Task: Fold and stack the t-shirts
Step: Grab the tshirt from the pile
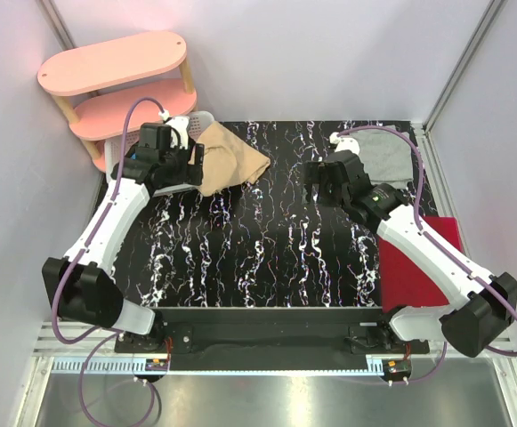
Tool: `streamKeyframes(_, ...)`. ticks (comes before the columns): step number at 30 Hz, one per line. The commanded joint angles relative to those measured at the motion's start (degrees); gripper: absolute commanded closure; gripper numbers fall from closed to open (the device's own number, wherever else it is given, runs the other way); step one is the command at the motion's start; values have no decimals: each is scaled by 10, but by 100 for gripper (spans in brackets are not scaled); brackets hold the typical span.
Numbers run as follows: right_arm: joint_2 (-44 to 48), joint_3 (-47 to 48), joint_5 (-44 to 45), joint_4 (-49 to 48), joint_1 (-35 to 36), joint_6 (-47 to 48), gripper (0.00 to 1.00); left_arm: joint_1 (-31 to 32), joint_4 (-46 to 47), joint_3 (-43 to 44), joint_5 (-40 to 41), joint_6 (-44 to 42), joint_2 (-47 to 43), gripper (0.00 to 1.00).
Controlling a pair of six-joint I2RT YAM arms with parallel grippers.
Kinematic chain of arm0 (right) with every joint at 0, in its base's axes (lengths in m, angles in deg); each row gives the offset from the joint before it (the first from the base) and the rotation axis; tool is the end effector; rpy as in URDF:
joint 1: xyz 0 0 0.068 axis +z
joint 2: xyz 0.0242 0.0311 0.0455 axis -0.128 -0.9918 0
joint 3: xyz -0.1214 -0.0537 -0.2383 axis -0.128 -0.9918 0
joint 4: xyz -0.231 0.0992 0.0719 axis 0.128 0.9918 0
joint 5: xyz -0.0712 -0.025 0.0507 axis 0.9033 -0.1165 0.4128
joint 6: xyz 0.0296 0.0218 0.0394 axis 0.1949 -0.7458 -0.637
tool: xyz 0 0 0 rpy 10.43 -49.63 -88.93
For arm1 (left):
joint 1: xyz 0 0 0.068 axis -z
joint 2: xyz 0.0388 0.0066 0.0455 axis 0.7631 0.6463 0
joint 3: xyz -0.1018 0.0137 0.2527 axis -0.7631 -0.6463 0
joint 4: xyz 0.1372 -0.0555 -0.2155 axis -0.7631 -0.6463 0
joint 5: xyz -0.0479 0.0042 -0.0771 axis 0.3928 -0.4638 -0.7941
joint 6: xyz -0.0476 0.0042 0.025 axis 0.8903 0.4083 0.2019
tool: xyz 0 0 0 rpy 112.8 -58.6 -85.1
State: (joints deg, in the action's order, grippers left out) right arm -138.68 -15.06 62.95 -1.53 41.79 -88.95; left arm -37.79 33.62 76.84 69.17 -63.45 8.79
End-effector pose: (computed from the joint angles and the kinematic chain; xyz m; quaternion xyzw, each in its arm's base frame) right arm 0.2385 0.1507 0.3437 -0.0257 0.8900 0.0886 0.4465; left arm 0.3080 -0.0661 0.3441 0.0861 0.9055 -0.0608 0.4111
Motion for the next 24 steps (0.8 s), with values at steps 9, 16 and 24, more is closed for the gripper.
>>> streamKeyframes(9, 50, -25, -4, -7, -2, -10, 0, -2, 20, 98, 30, 14, 129, 11)
streamKeyframes(16, 81, -50, 0, 0, -2, -7, 0, -43, 15, 170, -36, 41, 219, 12)
streamKeyframes(24, 87, -56, -4, 11, -2, -6, 0, -68, 12, 213, -76, 45, 280, 17)
